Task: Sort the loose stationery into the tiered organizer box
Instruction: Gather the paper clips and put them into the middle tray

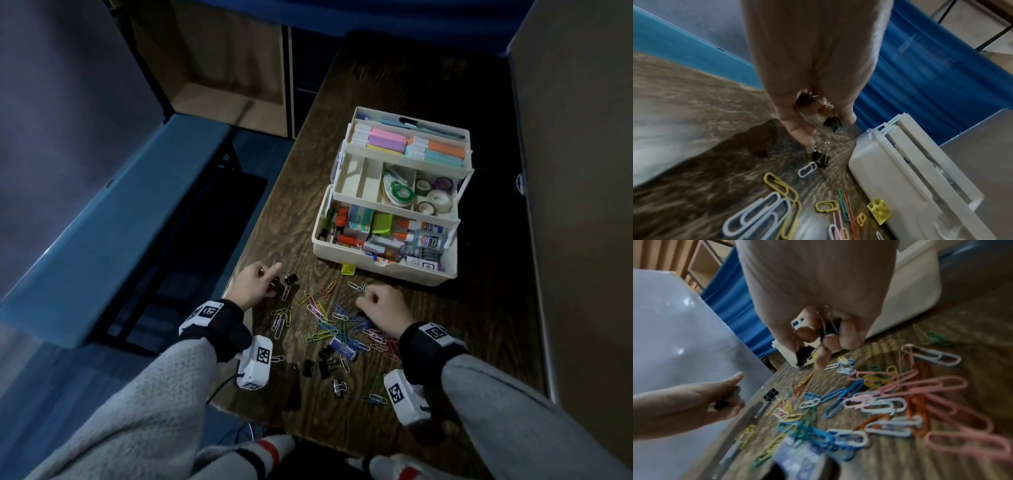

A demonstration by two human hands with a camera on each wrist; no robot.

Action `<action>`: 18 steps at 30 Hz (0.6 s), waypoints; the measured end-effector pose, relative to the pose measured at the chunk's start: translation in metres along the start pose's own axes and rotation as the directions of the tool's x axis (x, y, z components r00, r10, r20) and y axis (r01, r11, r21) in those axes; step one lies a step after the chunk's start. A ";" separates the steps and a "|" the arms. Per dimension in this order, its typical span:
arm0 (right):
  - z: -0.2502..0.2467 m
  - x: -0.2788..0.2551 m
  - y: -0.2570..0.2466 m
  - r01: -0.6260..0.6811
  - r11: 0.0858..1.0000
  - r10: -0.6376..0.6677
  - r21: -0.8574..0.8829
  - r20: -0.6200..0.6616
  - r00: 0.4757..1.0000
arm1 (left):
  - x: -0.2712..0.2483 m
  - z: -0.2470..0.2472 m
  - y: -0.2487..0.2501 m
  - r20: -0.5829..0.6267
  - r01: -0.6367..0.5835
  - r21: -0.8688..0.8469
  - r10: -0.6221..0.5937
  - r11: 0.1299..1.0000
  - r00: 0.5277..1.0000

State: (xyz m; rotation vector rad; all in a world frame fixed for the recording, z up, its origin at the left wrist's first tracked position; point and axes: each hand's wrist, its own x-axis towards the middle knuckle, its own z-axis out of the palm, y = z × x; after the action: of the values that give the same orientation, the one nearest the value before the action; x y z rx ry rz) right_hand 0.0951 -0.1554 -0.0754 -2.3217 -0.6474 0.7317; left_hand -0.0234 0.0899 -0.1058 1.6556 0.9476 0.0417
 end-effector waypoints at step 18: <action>0.040 -0.039 -0.017 0.444 0.802 -0.175 -0.400 0.553 0.815 | 0.011 0.023 0.010 0.047 -0.218 0.610 0.240 0.762 0.970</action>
State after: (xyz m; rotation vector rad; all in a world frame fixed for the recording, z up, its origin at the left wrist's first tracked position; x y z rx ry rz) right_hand 0.0369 -0.1511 -0.0777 -2.3789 -1.6110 1.1030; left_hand 0.0009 0.0776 -0.1100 2.3825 0.8193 -0.0835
